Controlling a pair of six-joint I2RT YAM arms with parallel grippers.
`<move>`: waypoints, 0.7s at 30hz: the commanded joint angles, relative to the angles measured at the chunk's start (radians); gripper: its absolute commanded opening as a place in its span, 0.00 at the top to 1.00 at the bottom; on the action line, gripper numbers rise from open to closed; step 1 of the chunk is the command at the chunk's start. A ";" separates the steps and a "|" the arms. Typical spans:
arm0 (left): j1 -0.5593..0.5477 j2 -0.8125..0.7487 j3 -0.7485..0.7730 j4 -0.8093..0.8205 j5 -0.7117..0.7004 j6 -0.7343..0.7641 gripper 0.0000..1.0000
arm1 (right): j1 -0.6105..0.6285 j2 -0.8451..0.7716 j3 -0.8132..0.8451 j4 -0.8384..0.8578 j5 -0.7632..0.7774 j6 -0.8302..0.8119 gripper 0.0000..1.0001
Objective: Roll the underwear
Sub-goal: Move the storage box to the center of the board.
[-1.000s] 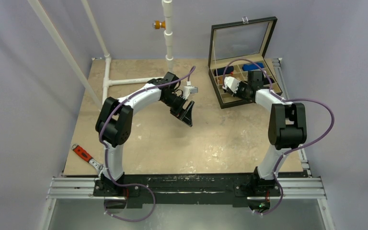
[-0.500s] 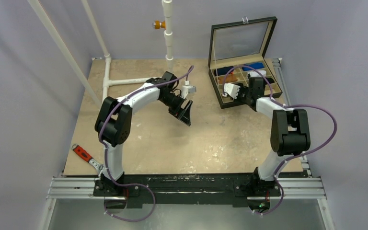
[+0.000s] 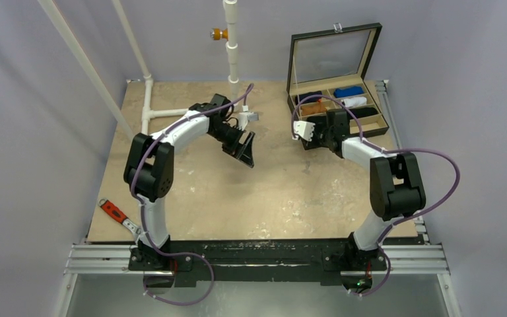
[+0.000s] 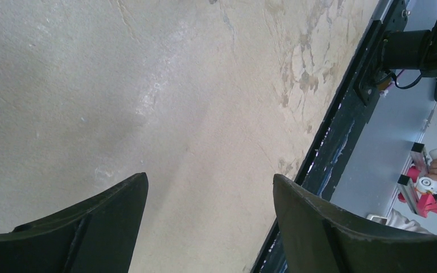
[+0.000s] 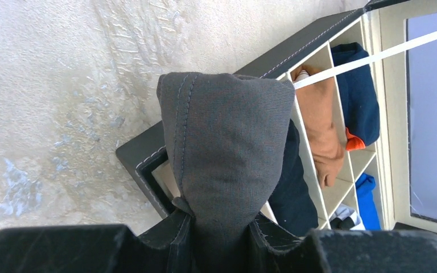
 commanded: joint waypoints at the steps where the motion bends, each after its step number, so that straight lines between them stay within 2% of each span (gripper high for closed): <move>1: 0.011 -0.069 -0.032 -0.013 0.029 0.039 0.21 | 0.012 0.086 -0.013 -0.230 -0.045 0.059 1.00; 5: 0.018 -0.077 -0.048 -0.020 0.033 0.047 0.21 | 0.019 0.105 0.024 -0.279 -0.068 0.067 1.00; 15: 0.037 -0.108 -0.060 -0.042 0.047 0.060 0.21 | 0.126 0.077 0.066 -0.448 -0.103 0.117 1.00; 21: 0.053 -0.142 -0.079 -0.062 0.042 0.076 0.21 | 0.193 0.098 0.094 -0.492 -0.112 0.183 1.00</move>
